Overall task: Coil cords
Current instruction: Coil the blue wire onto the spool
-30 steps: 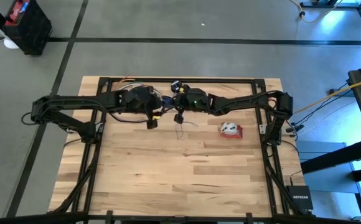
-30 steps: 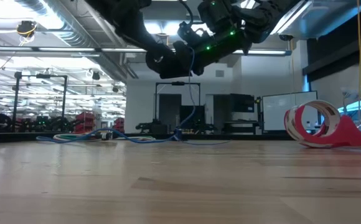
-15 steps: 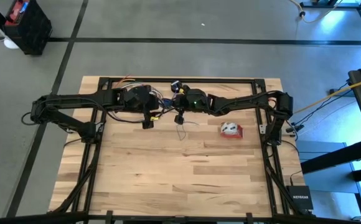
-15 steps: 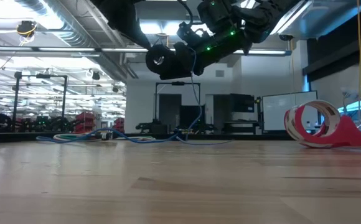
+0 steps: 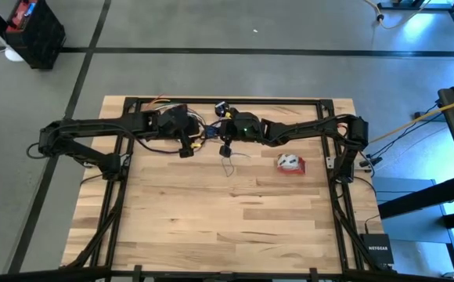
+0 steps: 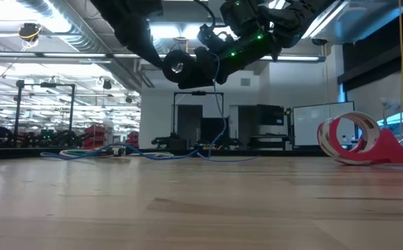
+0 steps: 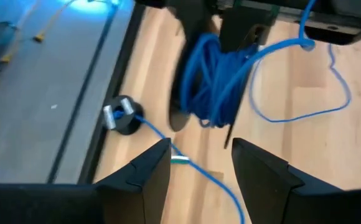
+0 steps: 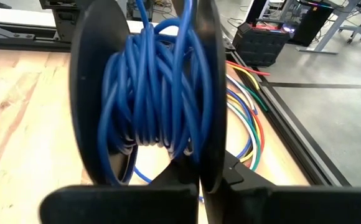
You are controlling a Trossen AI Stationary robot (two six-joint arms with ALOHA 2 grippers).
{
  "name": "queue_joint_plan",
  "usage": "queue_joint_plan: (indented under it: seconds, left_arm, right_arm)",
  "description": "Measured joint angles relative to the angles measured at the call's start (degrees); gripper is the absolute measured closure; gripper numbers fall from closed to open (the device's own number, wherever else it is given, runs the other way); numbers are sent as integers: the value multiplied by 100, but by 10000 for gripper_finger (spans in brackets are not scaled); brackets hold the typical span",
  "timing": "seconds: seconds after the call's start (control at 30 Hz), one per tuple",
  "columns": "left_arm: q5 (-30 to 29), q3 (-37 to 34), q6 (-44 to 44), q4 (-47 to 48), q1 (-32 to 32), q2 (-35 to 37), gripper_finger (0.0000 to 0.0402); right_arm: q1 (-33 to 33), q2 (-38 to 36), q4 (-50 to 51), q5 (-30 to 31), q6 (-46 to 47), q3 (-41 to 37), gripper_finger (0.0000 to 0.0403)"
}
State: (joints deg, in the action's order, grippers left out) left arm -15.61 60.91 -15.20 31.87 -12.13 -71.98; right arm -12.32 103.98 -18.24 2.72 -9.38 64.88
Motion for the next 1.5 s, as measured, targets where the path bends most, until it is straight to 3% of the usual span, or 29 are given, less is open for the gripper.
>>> queue_joint_plan:
  seconds: [0.17,0.27,0.77,1.0,1.2,1.33,1.5]
  left_arm:
    - [731,-123,-156,-282,-117,0,241]
    - [798,-125,-175,-294,-150,0,256]
    - [1114,-131,-171,-506,-194,0,394]
    - [1106,-133,-163,-550,-191,-2,397]
    - [1092,-133,-146,-552,-189,0,398]
    - [1051,-133,-171,-572,-192,2,399]
    - [975,-50,-166,-644,-203,11,399]
  right_arm:
    - [0,0,-28,-77,-1,0,402]
    - [0,0,-31,-79,1,0,402]
    - [-4,0,-94,-83,3,-4,396]
    - [-9,0,15,-83,10,-4,359]
    - [-11,0,-182,-37,6,0,351]
    - [2,-42,619,511,-344,353,333]
    - [237,-50,1523,1914,-1519,902,280]
